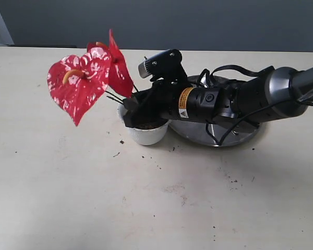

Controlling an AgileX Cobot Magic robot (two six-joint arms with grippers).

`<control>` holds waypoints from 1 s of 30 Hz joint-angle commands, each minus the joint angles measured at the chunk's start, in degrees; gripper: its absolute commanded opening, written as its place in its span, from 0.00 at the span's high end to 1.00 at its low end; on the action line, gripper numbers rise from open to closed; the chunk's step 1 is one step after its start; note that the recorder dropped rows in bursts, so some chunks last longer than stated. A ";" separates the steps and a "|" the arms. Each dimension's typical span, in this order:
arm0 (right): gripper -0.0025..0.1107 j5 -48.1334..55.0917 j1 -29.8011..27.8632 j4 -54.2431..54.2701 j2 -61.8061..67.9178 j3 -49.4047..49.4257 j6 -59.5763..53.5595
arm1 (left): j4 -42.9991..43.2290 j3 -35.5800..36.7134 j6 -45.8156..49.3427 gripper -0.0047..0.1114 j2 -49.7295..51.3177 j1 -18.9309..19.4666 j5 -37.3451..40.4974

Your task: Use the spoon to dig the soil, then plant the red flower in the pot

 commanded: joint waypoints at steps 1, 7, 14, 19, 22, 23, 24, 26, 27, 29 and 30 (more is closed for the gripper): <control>0.69 9.33 0.27 -2.86 0.76 1.90 1.25 | 0.08 0.02 -0.22 0.96 -0.30 -0.16 0.04; 0.69 11.59 0.16 -2.86 -4.08 1.80 1.27 | 0.08 0.02 -0.22 0.96 -0.30 -0.16 0.04; 0.69 12.44 0.16 -2.86 -5.94 1.80 0.95 | 0.08 0.02 -0.22 0.96 -0.30 -0.16 0.04; 0.69 10.24 0.16 -0.03 -5.94 1.80 -0.95 | 0.08 0.02 -0.22 0.96 -0.30 -0.16 0.04; 0.69 10.58 0.16 3.03 -5.94 0.72 -4.32 | 0.08 0.02 -0.22 0.96 -0.30 -0.16 0.04; 0.72 10.82 0.16 3.33 -5.94 0.09 -4.47 | 0.08 0.02 -0.22 0.96 -0.30 -0.16 0.04; 0.80 11.92 0.16 3.33 -5.94 -1.41 -4.47 | 0.08 0.02 -0.22 0.96 -0.30 -0.16 0.04; 0.95 12.92 0.16 3.55 -5.16 -3.58 -4.47 | 0.08 0.02 -0.22 0.96 -0.30 -0.16 0.04; 0.98 12.92 0.16 3.55 -4.76 -3.95 -4.47 | 0.08 0.02 -0.22 0.96 -0.30 -0.16 0.04; 0.98 13.02 0.16 3.55 -3.32 -4.57 -4.47 | 0.08 0.02 -0.22 0.96 -0.30 -0.16 0.04; 0.98 13.30 0.16 3.55 -2.17 -4.61 -4.47 | 0.08 0.02 -0.22 0.96 -0.30 -0.16 0.04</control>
